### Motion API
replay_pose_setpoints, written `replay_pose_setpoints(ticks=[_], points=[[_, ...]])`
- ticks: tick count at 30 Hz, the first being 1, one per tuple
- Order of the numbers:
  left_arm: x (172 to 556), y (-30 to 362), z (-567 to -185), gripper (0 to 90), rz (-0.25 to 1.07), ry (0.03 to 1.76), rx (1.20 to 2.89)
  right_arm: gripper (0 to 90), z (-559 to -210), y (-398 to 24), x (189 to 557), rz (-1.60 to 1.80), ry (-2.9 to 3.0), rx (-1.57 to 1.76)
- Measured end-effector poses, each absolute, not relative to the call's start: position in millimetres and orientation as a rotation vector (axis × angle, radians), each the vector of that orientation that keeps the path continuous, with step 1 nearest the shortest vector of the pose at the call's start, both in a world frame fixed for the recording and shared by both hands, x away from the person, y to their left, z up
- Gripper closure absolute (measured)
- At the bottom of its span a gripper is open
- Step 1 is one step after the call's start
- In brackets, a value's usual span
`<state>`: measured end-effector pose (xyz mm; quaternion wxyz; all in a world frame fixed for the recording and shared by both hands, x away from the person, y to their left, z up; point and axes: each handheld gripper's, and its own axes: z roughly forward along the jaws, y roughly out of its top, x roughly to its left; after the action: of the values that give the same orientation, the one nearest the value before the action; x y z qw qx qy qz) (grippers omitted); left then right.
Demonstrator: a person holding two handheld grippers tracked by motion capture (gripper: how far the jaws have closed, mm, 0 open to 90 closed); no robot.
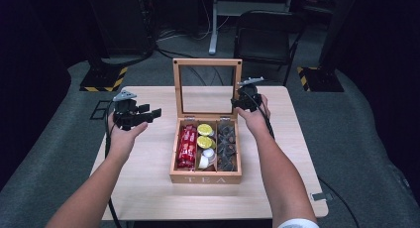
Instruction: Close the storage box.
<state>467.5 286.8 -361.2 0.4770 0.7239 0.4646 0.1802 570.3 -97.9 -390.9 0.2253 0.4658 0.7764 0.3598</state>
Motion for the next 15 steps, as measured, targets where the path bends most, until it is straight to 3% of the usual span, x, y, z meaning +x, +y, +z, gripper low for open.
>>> replay_pose_setpoints(ticks=[15], points=[[477.3,267.3,-354.9,40.6,0.453,1.111,1.789,64.0,-388.4,-97.6,556.0,0.989,2.122,1.252]])
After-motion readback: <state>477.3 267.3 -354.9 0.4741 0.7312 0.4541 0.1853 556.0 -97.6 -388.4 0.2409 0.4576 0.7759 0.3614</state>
